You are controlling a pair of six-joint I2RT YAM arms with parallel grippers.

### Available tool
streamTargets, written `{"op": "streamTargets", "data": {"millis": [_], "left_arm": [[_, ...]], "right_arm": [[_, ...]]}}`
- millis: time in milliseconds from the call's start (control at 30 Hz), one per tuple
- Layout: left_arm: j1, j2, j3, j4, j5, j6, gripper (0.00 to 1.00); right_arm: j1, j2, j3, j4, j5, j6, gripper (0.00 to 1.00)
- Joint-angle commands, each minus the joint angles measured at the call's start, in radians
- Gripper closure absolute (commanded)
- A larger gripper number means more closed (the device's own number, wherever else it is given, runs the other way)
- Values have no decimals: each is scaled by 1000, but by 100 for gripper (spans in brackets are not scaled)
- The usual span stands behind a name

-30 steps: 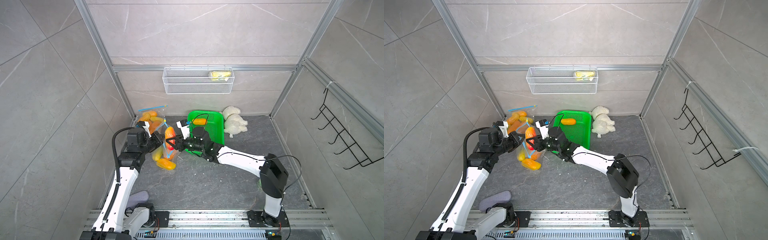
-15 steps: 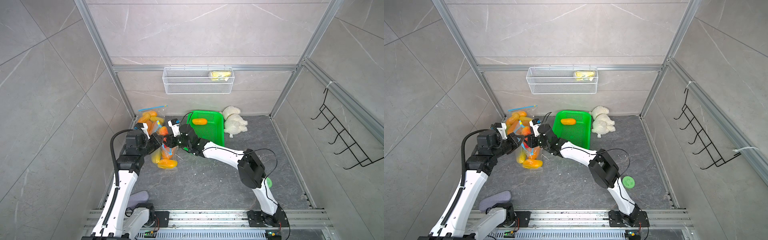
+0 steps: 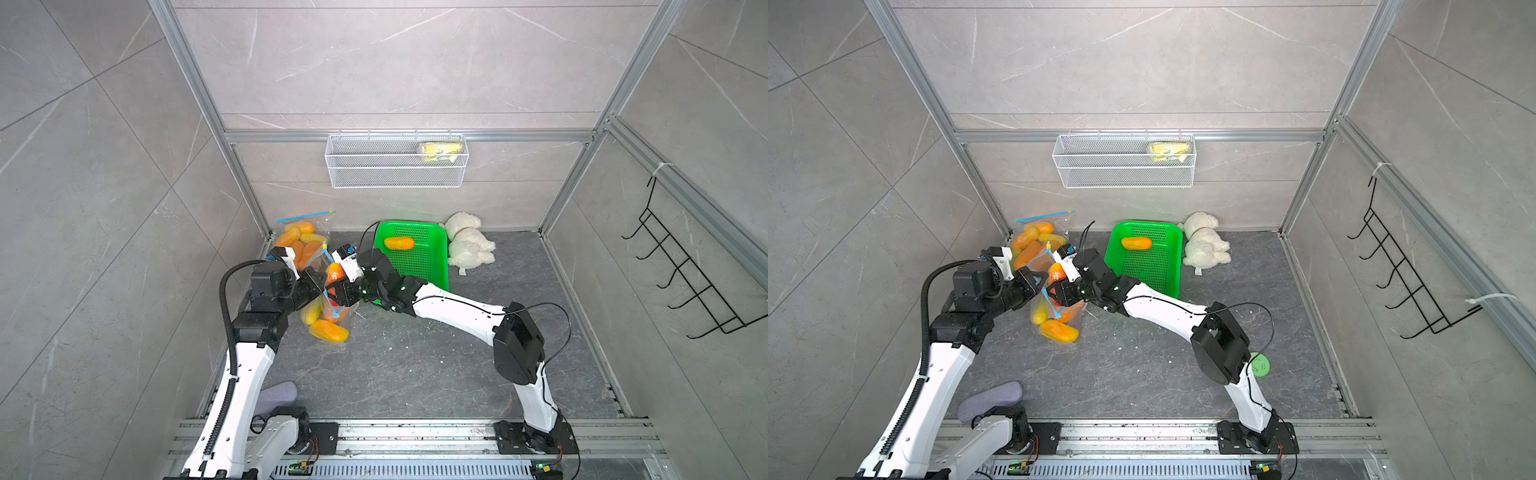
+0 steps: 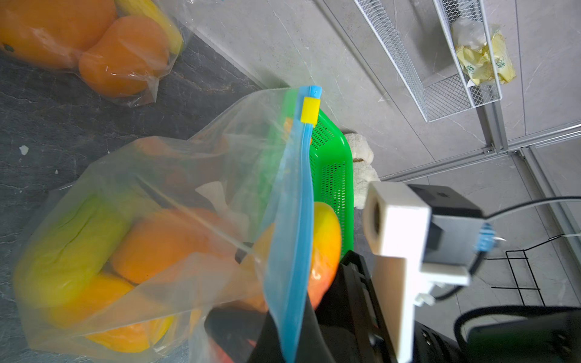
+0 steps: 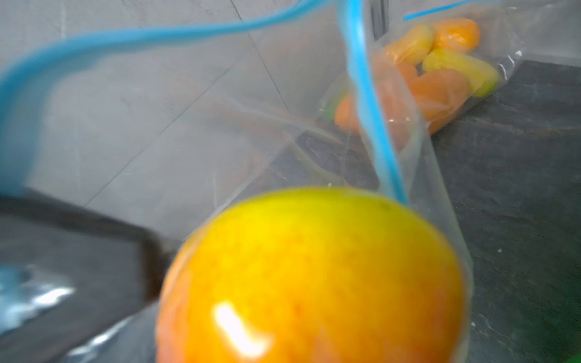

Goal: Place the mango in a zip-top bag and seal the zipper
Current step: Place the mango in the zipper food storage bag.

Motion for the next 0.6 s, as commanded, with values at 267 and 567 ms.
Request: {"op": "streamTargets", "data": {"millis": [267,567], "left_arm": [[3,-22,44,98,94,-24,100],[5,-45,39,57,66,4,100]], "right_arm": [[24,157,233,-117,-40,-49,72],[-17,319,549,-456,283,63,65]]}}
